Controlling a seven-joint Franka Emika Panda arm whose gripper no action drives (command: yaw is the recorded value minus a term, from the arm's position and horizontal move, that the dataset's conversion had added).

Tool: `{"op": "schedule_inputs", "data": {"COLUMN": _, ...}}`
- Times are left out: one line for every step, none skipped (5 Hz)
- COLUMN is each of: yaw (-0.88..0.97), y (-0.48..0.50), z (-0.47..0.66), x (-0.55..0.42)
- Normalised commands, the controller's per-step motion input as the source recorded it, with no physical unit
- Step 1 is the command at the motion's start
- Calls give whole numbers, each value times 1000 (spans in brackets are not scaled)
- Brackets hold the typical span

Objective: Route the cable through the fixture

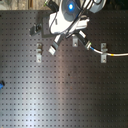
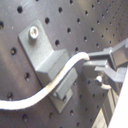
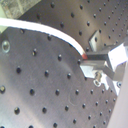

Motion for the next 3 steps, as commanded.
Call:
{"op": "schedule_inputs", "data": {"yaw": -442, "y": 5, "z": 143, "x": 4}}
{"op": "schedule_inputs", "data": {"yaw": -454, "y": -6, "z": 76, "x": -33}}
{"op": "schedule_inputs", "data": {"yaw": -445, "y": -7, "z": 1, "x": -20}}
